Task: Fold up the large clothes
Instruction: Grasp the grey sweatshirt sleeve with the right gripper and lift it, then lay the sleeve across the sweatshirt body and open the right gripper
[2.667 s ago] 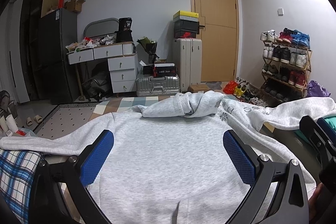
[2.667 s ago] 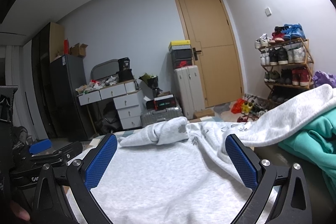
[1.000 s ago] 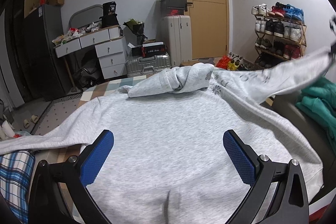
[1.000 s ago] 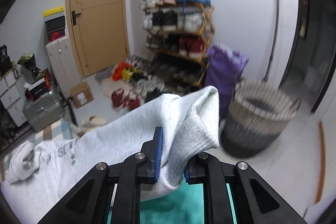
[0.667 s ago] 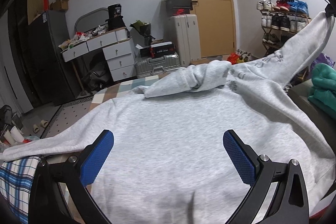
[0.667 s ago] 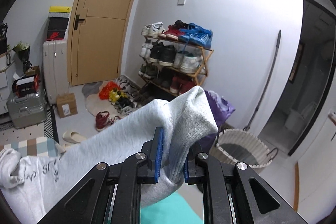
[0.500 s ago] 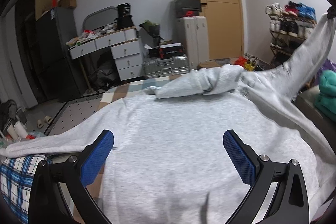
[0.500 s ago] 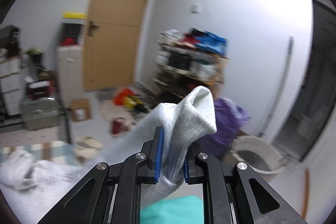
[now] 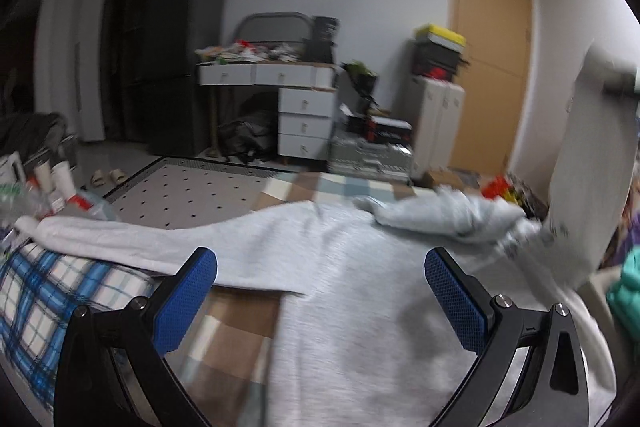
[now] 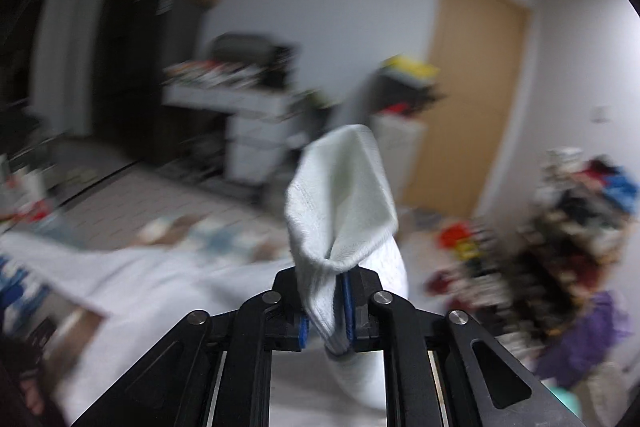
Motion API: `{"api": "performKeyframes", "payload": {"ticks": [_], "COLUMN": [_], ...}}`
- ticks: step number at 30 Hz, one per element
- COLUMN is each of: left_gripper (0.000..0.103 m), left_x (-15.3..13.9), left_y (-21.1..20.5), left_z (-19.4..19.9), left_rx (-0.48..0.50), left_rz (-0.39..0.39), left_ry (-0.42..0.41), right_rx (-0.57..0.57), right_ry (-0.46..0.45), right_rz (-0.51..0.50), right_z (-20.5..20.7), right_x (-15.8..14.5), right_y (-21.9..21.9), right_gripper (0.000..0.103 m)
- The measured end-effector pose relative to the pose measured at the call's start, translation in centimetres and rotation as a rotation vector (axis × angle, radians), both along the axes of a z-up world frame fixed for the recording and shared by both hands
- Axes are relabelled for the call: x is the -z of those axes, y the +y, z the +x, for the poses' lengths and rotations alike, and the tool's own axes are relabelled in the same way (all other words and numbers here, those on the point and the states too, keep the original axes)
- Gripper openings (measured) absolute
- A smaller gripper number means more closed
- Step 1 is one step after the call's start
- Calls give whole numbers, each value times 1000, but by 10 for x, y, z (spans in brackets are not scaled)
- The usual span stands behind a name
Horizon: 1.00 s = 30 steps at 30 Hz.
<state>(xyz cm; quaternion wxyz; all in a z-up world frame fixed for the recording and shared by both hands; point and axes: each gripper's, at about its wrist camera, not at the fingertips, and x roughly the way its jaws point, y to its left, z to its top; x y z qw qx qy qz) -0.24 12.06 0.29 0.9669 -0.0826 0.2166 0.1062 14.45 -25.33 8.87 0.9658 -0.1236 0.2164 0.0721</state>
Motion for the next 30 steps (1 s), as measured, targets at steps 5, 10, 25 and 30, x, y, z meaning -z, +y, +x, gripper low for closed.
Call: {"api": "performKeyframes", "payload": {"ticks": [5,10,25,30], "left_gripper": [102,102,102,102], "left_x": [-4,-2,0,1], "left_y": [21,35,43,42], "left_z": [-9,-10,-9,-11], "left_rx": [-91,-108,-107,-100], "left_rz": [32,-58,-88,-88], "left_ry": [-50,-68,-98,-92], "right_rx": [-155,-144,-314,-330], "right_ry": [202,419,757,670], "right_rz": [44,110,337,369], "right_z": [37,88,86,70], "right_x": [104,206,254,201], "right_y": [115,177,175,101], "right_gripper": [7,6,45,58]}}
